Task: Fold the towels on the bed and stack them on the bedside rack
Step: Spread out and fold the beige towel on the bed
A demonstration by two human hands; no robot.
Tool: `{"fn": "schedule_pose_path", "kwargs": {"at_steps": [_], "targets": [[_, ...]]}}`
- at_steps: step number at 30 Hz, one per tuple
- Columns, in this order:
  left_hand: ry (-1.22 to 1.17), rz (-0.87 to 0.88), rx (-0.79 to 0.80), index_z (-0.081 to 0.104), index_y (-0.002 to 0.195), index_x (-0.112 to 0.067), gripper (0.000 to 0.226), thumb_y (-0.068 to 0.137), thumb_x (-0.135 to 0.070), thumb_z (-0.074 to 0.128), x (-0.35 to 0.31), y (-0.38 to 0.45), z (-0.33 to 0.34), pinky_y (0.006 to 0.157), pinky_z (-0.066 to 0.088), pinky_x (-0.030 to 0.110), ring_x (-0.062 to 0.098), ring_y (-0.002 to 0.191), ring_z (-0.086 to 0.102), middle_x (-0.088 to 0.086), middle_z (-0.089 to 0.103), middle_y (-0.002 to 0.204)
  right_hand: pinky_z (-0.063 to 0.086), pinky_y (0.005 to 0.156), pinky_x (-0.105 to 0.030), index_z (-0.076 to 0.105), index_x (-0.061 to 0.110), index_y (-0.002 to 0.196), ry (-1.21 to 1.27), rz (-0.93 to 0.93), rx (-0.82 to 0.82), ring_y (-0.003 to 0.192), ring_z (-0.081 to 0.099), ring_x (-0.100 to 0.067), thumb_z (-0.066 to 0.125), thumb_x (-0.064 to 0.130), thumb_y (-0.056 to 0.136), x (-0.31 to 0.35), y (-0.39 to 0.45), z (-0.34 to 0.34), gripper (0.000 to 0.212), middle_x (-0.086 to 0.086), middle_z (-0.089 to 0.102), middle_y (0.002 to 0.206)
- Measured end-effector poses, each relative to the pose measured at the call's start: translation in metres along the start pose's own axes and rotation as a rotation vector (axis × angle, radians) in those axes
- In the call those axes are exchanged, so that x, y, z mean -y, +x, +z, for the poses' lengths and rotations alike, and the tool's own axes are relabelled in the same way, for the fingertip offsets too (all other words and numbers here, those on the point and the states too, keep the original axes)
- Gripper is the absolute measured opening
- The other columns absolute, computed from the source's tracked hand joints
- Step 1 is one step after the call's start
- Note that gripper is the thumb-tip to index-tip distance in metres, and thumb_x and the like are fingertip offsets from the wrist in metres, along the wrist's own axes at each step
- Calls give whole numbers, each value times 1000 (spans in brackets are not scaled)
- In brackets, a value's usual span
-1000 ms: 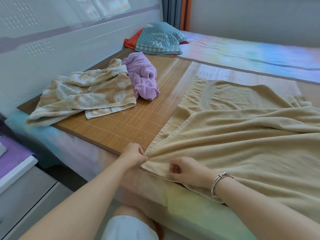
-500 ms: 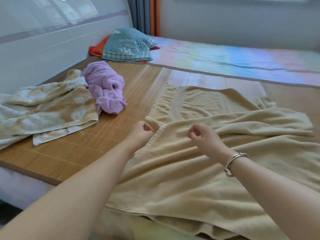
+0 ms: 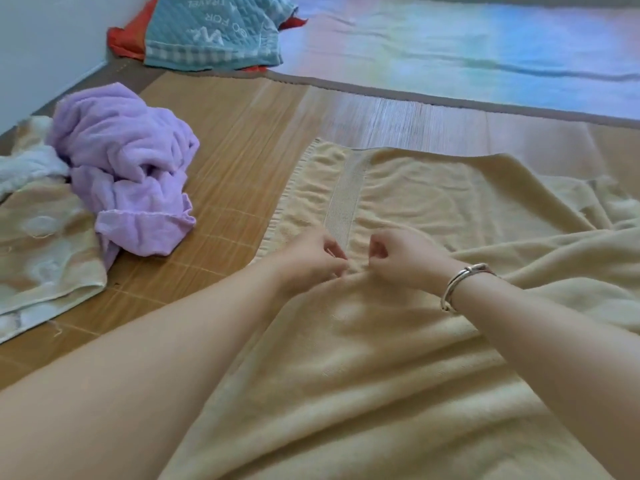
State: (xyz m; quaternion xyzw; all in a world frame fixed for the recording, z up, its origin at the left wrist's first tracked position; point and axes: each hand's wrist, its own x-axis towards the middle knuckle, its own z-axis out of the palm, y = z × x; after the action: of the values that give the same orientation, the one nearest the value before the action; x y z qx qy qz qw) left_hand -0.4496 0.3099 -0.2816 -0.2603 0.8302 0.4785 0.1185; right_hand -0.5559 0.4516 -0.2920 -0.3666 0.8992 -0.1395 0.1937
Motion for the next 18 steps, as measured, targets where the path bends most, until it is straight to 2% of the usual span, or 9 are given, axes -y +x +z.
{"fn": "schedule_pose_path", "kwargs": {"at_steps": [2,4,6,9,11,13,14,16,18], "targets": [[111,-20,127,69,93,-17,17,81,-28,73,-8,-5,4,64,50,22,10,82,65,-2,68,91,44,72,-32,55,24,83,-103,29,160,85,54,-19,49,29,82,-8,-10,-18,9,7,59,85],[147,-33,210,66,85,-20,12,79,-25,75,-18,-11,11,57,44,18,6,70,59,-5,63,81,36,75,-31,51,21,92,-296,5,286,85,48,-19,52,28,82,-20,-24,-36,12,4,53,87],[140,-1,233,62,77,-23,14,78,-22,76,-26,-20,19,56,40,16,3,62,51,-8,56,73,34,74,-31,46,23,90,-362,-56,255,82,46,-20,53,26,80,-31,-41,-45,13,4,49,85],[52,5,304,64,75,-15,28,81,-42,72,-43,-40,30,59,41,14,-5,58,49,-8,55,61,37,65,-31,47,26,88,-191,-36,231,81,51,-17,56,30,78,-51,-75,-60,14,12,50,78],[-19,-92,368,63,68,-12,46,86,-55,60,-52,-51,42,64,45,29,5,60,55,4,58,57,44,68,-29,53,26,91,-24,60,362,81,55,-13,59,36,79,-64,-101,-65,17,12,55,78],[-70,-161,297,57,67,-12,45,90,-51,55,-52,-52,60,54,43,30,15,52,49,-1,53,50,49,71,-26,58,25,93,188,156,448,78,58,-9,62,50,78,-73,-123,-65,29,11,61,81],[-49,-173,229,55,71,-14,38,91,-46,57,-55,-50,70,52,43,28,15,54,48,-3,54,58,51,71,-26,59,25,93,294,196,436,76,59,-7,63,57,76,-78,-132,-66,37,9,64,82],[42,-166,120,53,80,-18,27,89,-41,62,-59,-46,90,59,47,26,14,70,55,-4,59,78,54,66,-32,55,26,98,507,288,383,68,63,-8,62,69,73,-85,-142,-66,50,5,67,81],[84,-173,113,54,83,-21,25,87,-44,63,-72,-44,105,62,43,22,9,76,54,-9,58,82,56,55,-34,45,23,109,649,390,345,59,66,-16,58,61,82,-93,-149,-65,49,-3,68,78]]}}
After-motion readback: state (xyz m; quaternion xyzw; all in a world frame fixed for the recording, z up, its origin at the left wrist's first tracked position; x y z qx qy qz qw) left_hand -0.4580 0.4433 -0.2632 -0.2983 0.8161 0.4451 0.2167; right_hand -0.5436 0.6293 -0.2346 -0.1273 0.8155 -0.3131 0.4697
